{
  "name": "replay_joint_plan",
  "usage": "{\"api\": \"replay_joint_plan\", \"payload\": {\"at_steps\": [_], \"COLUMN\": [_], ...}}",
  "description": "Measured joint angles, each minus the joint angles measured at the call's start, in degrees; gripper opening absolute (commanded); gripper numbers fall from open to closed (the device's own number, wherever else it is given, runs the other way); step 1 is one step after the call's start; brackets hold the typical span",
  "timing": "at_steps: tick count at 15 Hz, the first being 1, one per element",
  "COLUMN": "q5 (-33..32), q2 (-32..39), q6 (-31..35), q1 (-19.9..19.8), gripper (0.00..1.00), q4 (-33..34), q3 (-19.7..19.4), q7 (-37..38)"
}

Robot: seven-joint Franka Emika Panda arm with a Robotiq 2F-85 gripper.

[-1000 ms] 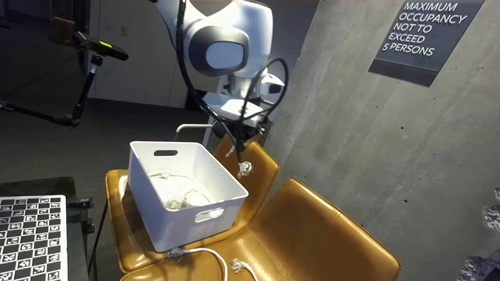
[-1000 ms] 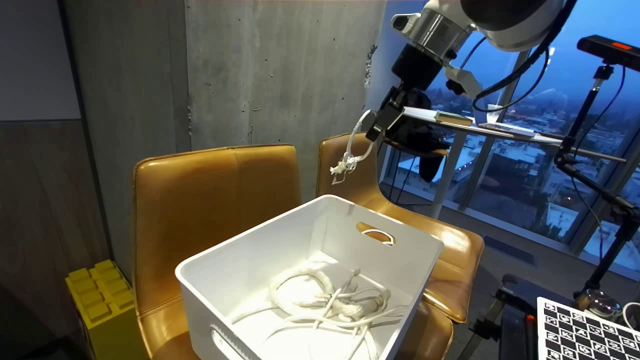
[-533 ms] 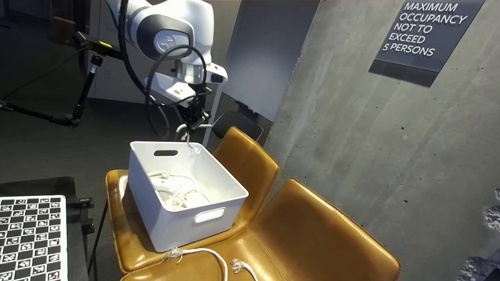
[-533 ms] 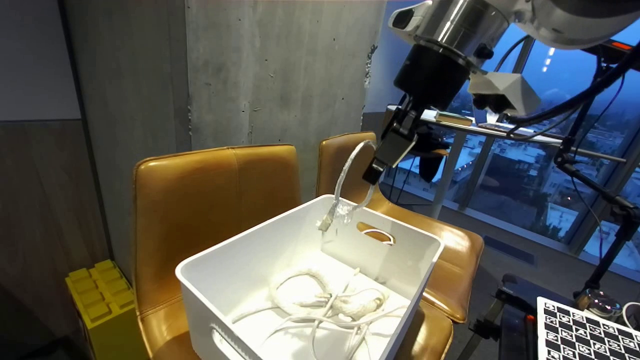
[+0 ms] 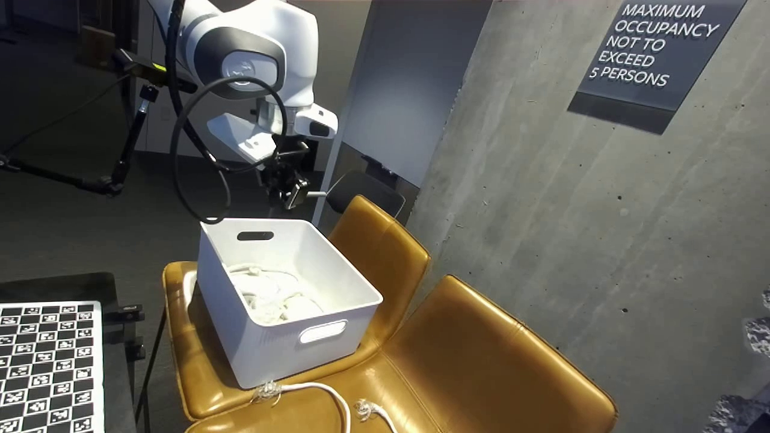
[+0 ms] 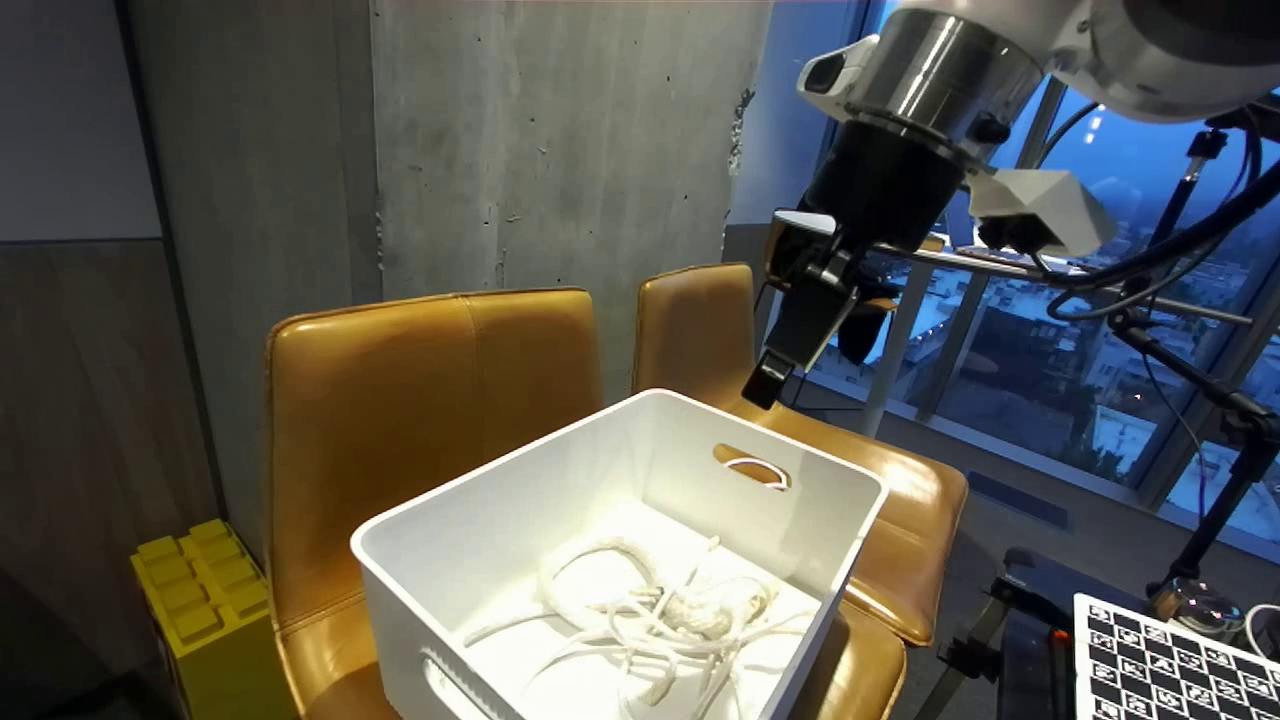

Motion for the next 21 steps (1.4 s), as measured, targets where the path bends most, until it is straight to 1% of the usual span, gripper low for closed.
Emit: {"api": "replay_joint_plan", "payload": {"at_steps": [2,3,4,10,13,15,21], "q5": [1.97,2.98,3.98,10.01,13.0,15.14,20.73], "q2": [-1.15,-1.85,-2.4,-2.27,0.04,2.01,9.48], "q6": [0.0,0.17,0.3,0.33,0.25,0.16,0.09], "q1": [-0.49,-0.94,-1.71,-9.6,-13.04,-14.81,-18.81], "gripper": [0.86,0.94,0.99,1.0,1.0,1.0,1.0], "q4": [-0.74,-1.15,-1.46,-1.06,0.97,2.61,7.64], "q3": [-1.16,-2.18,-3.45,-13.75,-17.14,-17.87,-17.54], "q7": [-1.0,-1.88,-3.14,-14.52,-18.85,-20.47,-23.33]}}
